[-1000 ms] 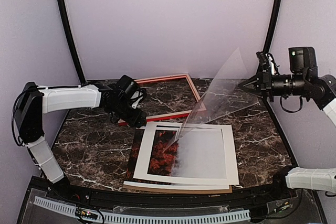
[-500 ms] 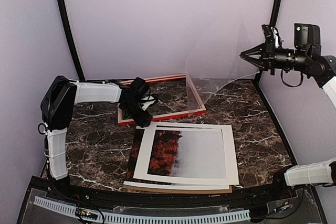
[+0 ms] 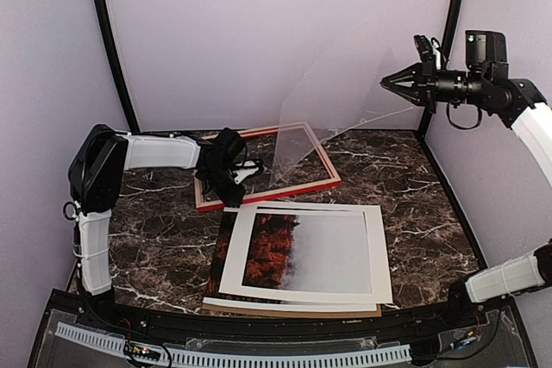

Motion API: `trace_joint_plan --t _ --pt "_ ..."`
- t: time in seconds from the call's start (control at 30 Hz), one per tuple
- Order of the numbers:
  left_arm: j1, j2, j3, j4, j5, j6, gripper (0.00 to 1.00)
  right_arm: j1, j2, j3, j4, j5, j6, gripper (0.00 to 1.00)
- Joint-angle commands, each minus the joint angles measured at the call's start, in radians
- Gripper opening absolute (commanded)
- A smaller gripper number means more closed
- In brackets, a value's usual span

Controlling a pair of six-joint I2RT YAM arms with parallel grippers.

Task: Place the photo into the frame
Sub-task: Move the frame body to the center of the board.

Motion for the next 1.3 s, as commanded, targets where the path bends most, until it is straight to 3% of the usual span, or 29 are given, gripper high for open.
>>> trace_joint_plan --t 0.0,0.47,1.13,1.27 --pt "0.0 -0.086 -0.071 -0.061 0.016 0.036 0.24 -0.007 0.015 0.03 0.083 -0.028 -0.004 0.0" --pt "-0.008 -0.298 -0.293 -0.045 0.051 0.057 0.1 0.001 0.092 -0.048 0.205 -0.082 0.059 0.0" --pt "-0.182 -0.411 -0.451 -0.003 0.042 0.184 0.11 0.05 0.214 0.01 0.199 -0.106 0.049 0.0" --pt "-0.182 -0.391 -0.439 -0.001 -0.002 0.18 0.15 0.069 0.228 0.016 0.187 -0.095 0.041 0.0"
